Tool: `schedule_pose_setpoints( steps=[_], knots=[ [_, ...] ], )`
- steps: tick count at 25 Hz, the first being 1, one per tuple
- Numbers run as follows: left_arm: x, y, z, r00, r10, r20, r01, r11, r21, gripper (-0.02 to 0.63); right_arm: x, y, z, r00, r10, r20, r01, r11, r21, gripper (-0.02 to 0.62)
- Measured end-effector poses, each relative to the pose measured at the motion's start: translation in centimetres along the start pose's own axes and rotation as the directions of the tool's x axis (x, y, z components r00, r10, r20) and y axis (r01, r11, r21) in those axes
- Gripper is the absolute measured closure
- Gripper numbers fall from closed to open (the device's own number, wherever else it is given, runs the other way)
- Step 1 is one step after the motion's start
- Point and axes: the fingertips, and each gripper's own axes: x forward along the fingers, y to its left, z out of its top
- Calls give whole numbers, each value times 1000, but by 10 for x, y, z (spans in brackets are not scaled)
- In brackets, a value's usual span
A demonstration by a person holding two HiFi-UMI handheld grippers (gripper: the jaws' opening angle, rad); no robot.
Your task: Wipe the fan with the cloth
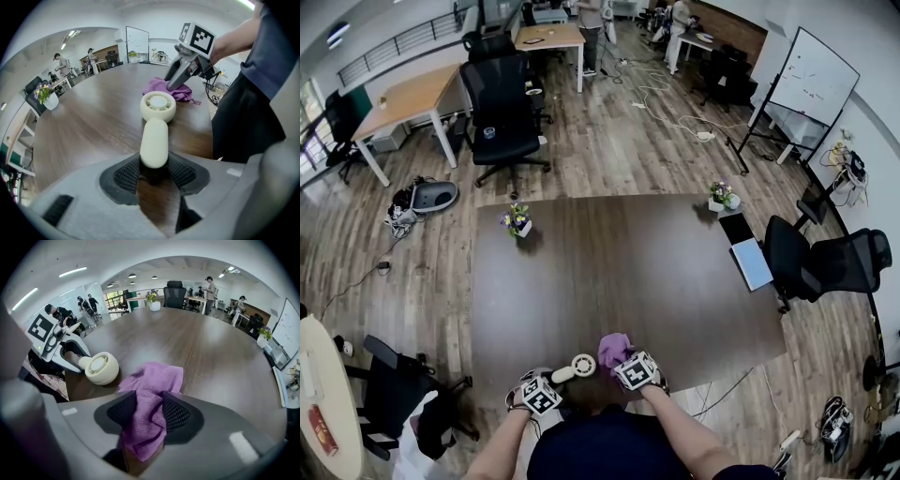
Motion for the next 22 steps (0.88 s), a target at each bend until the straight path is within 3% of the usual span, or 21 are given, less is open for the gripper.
schedule_pose_setpoints(
  steps=[6, 12, 17, 22],
  knots=[
    [2, 3, 0, 1000, -1, -21, 1, 1000, -11, 417, -2, -4, 2, 999, -37, -10, 36, 997, -64, 448],
    [1, 1, 1, 1000, -6, -1, 6, 1000, -23, 417, -3, -4, -3, 999, -21, -25, 22, 999, 25, 502],
    [0, 0, 0, 1000, -9, 1, 9, 1000, -25, 417, -36, -10, 29, 994, -45, 97, 39, 998, 57, 517],
    [0, 3, 2, 1000, -1, 7, 1, 1000, -21, 417, -65, 33, 76, 968, 104, 228, -98, 995, -37, 520]
  ],
)
